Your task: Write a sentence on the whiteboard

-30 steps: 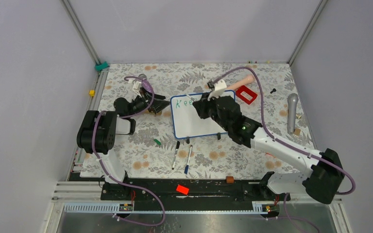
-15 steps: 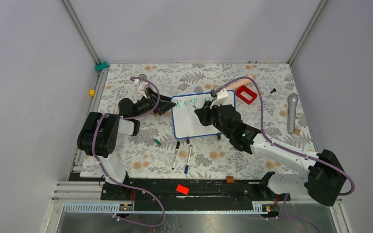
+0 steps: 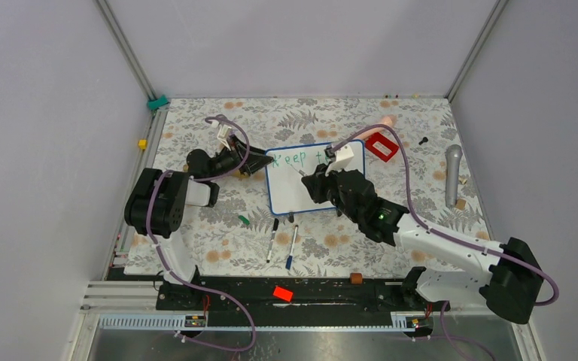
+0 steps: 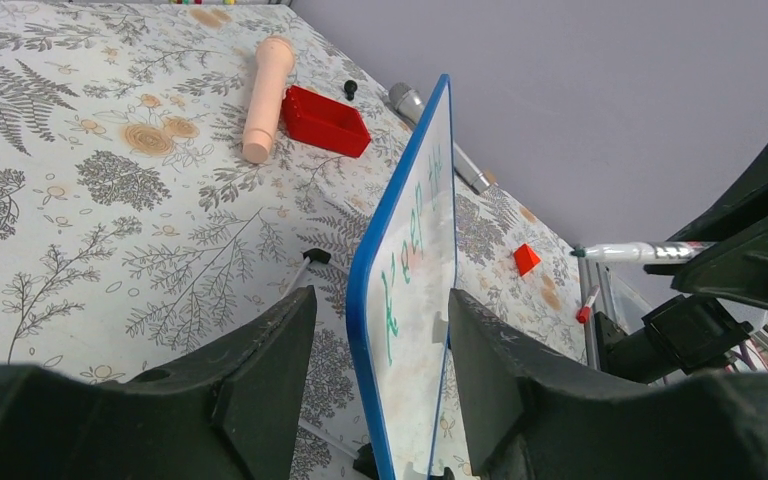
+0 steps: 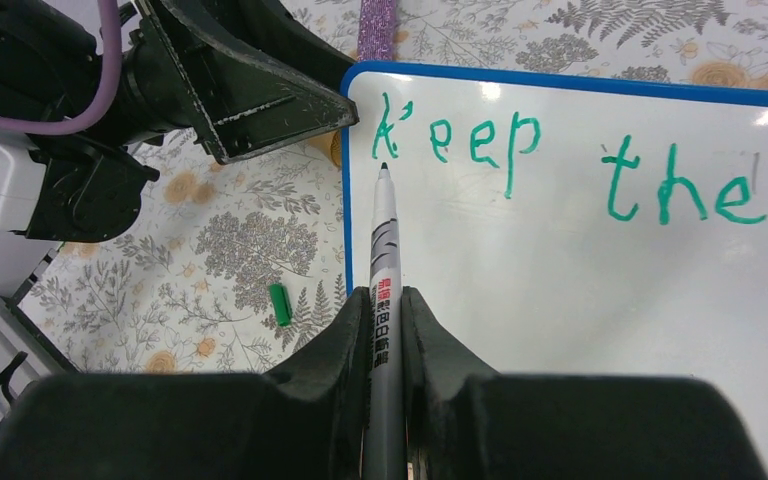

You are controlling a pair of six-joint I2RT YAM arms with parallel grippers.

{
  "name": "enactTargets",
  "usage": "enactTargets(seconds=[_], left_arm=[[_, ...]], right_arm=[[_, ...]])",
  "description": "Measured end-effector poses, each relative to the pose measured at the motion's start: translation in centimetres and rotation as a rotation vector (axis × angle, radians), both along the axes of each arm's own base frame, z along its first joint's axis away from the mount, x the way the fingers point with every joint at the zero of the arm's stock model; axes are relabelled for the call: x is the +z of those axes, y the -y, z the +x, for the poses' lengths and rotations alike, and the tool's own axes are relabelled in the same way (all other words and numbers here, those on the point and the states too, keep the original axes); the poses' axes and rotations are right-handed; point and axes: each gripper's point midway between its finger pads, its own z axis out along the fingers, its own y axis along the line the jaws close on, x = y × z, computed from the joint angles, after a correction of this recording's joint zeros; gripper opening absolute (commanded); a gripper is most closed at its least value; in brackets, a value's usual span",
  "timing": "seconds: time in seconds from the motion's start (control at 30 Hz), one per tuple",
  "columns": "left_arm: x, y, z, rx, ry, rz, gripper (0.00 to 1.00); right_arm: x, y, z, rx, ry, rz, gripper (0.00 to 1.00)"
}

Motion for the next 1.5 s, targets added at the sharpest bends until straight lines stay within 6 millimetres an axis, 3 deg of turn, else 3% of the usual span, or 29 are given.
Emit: enactTargets(seconds=[0.27,0.53,0.8,1.27,1.5], left_arm=[[-0.3,0.1,0.4,-0.010,-0.002,0.003,0.48],[-0.5,0.3,0.4,-0.029,-0.002,0.007,0.49],[-0.5,0.4,0.3,-0.034,-0.002,0.008,0.51],[-0.5,0.5,0.3,-0.040,0.000,0.008,0.42],[-0.4,0.6,0.5,-0.050,-0.001,0.008,0.41]], right_arm=[[0.9,1.8,-0.6,-0.031,0.007,-0.010,0.00],[-1.0,2.8,-1.5,-0.030,-0.067,-0.103,0.00],[-1.1,2.8,-1.7,-0.027,-0.140,-0.176,0.00],[-0.3,0.9,-1.5,-0.020,-0.165,-0.291,0.00],[-0.5,1.3,-1.1,-0.029,-0.166,-0.354,0.00]])
